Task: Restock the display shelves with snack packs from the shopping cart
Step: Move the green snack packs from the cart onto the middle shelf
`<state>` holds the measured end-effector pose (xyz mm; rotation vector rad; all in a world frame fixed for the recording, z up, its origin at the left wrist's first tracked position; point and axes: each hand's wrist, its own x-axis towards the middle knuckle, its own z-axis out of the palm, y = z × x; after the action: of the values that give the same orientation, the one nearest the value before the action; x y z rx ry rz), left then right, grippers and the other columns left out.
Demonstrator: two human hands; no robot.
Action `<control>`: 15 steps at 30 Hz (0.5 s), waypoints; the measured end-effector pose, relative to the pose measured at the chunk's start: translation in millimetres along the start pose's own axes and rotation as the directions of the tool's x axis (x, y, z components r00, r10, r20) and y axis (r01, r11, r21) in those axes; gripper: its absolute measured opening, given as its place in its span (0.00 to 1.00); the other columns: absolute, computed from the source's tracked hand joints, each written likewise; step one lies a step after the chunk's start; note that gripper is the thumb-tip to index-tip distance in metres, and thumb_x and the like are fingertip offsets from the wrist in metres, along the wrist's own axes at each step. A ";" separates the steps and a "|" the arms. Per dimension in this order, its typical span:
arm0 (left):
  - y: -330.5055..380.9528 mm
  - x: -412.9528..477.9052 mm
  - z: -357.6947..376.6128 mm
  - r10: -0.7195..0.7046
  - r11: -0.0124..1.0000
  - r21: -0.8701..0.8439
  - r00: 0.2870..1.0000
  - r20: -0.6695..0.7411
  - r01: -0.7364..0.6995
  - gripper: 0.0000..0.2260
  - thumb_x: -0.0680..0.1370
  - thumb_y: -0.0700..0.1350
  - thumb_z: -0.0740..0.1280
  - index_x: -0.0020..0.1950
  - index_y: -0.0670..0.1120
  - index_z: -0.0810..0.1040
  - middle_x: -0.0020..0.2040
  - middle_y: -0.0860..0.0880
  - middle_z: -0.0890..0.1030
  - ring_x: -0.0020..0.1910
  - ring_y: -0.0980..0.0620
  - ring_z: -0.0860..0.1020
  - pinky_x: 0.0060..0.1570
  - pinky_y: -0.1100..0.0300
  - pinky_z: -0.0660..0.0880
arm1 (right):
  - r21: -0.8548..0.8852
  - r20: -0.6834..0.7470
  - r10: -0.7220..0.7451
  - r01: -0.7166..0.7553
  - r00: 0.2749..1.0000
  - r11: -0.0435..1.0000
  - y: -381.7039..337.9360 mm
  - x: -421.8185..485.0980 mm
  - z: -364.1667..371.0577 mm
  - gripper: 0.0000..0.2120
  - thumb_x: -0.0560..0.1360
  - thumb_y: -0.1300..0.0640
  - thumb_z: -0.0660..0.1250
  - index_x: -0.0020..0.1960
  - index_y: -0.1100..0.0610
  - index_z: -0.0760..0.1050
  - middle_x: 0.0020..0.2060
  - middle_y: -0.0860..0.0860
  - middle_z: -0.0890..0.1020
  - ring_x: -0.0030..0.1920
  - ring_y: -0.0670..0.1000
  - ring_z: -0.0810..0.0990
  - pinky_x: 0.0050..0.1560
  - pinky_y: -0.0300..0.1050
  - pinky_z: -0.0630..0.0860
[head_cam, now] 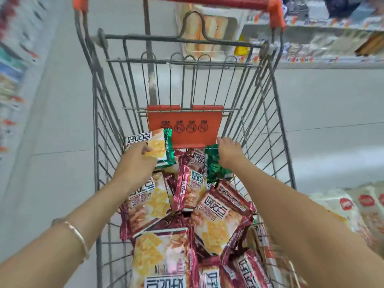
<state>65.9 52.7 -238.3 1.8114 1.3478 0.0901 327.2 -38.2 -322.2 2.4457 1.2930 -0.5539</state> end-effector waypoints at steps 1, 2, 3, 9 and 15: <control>-1.0 1.0 0.6 -0.009 1.000 0.002 1.000 0.001 0.009 0.12 0.82 0.46 0.63 0.66 0.48 0.72 0.70 0.48 0.72 0.42 0.56 0.75 0.36 0.64 0.70 | -0.057 0.029 -0.013 0.014 0.999 0.998 1.4 2.9 6.5 0.35 0.75 0.64 0.66 0.78 0.60 0.54 0.72 0.57 0.68 0.74 0.58 0.64 0.76 0.60 0.56; -0.8 0.9 0.4 -0.022 1.000 0.004 1.000 0.002 0.022 0.13 0.82 0.46 0.64 0.66 0.48 0.72 0.69 0.48 0.72 0.42 0.56 0.75 0.36 0.64 0.70 | -0.128 0.048 -0.028 0.034 0.998 0.991 0.8 1.0 10.3 0.36 0.75 0.63 0.67 0.78 0.60 0.54 0.72 0.57 0.67 0.74 0.58 0.64 0.77 0.61 0.55; -0.2 0.5 -0.6 -0.039 0.999 -0.013 0.999 0.003 0.039 0.13 0.82 0.47 0.64 0.66 0.48 0.72 0.67 0.48 0.73 0.41 0.57 0.75 0.36 0.62 0.70 | -0.208 0.047 -0.055 0.063 0.997 0.976 -0.8 -2.7 11.2 0.34 0.75 0.61 0.68 0.77 0.59 0.58 0.71 0.57 0.68 0.73 0.58 0.65 0.75 0.60 0.58; 14.4 -0.9 -1.0 -0.087 0.975 -0.210 0.996 -0.034 0.078 0.05 0.80 0.42 0.65 0.56 0.48 0.77 0.61 0.48 0.77 0.59 0.48 0.76 0.58 0.52 0.74 | 0.060 -0.004 0.037 -0.037 0.999 0.998 0.1 -51.7 -53.4 0.23 0.72 0.42 0.71 0.58 0.57 0.72 0.41 0.49 0.76 0.46 0.54 0.77 0.47 0.47 0.75; 83.0 -30.3 19.1 -0.036 0.590 -0.678 0.853 0.521 0.438 0.39 0.67 0.70 0.61 0.74 0.52 0.68 0.70 0.46 0.74 0.67 0.43 0.76 0.54 0.44 0.80 | 0.739 -0.005 -0.047 0.035 0.999 0.672 -28.3 -102.9 -120.3 0.24 0.78 0.36 0.62 0.48 0.59 0.77 0.44 0.55 0.84 0.44 0.56 0.83 0.49 0.51 0.81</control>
<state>125.5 12.5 -183.5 0.7992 0.9592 0.0759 273.1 -42.3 -170.8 3.0241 1.2799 -1.3397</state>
